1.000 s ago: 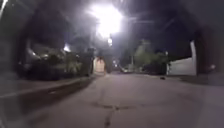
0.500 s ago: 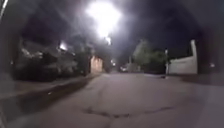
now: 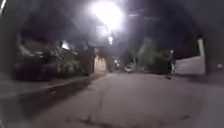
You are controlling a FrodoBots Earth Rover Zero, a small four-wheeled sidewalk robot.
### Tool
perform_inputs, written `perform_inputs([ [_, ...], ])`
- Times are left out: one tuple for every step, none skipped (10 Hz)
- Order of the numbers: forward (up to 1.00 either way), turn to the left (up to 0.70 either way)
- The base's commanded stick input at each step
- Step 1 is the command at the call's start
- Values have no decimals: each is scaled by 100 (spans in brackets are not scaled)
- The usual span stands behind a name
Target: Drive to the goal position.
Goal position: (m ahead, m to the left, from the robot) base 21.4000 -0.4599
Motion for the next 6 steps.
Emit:
perform_inputs([
  [70,0],
  [70,0],
  [70,0],
  [70,0],
  [70,0],
  [70,-12],
])
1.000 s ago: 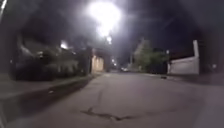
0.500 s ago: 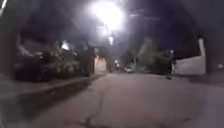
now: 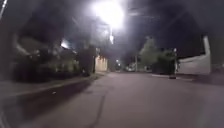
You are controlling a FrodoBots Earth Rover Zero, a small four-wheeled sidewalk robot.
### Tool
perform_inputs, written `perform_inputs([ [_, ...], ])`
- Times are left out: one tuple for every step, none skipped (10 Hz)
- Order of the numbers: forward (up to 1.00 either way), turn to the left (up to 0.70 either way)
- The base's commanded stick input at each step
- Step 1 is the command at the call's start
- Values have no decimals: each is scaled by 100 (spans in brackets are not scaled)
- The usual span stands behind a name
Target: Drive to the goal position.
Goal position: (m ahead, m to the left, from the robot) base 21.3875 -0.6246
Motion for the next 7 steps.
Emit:
perform_inputs([
  [70,-35],
  [70,-35],
  [70,-33],
  [70,0],
  [70,0],
  [70,0],
  [70,0],
])
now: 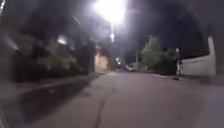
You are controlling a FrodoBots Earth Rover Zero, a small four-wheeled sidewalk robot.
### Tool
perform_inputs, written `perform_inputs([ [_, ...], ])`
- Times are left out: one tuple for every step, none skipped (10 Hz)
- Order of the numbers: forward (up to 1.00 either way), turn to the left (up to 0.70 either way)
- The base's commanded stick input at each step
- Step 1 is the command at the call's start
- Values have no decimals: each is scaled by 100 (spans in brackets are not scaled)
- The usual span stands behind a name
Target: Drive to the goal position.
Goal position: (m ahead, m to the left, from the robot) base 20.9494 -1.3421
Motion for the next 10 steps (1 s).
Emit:
perform_inputs([
  [70,0],
  [70,0],
  [70,0],
  [70,0],
  [70,0],
  [70,0],
  [70,0],
  [70,0],
  [70,0],
  [70,-23],
])
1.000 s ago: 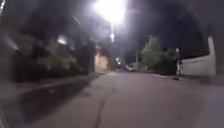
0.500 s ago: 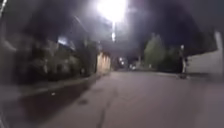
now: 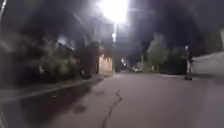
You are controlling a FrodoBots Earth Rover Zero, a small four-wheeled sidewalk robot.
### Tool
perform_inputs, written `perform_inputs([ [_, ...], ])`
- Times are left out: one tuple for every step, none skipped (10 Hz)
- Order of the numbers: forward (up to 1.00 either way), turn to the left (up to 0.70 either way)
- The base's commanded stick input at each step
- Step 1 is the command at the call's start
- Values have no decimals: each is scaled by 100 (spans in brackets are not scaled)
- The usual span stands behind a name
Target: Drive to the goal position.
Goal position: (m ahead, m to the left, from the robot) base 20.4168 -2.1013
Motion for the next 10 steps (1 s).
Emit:
perform_inputs([
  [70,-35],
  [70,-35],
  [70,-35],
  [70,-35],
  [70,-35],
  [70,-3],
  [70,0],
  [70,0],
  [70,0],
  [70,0],
])
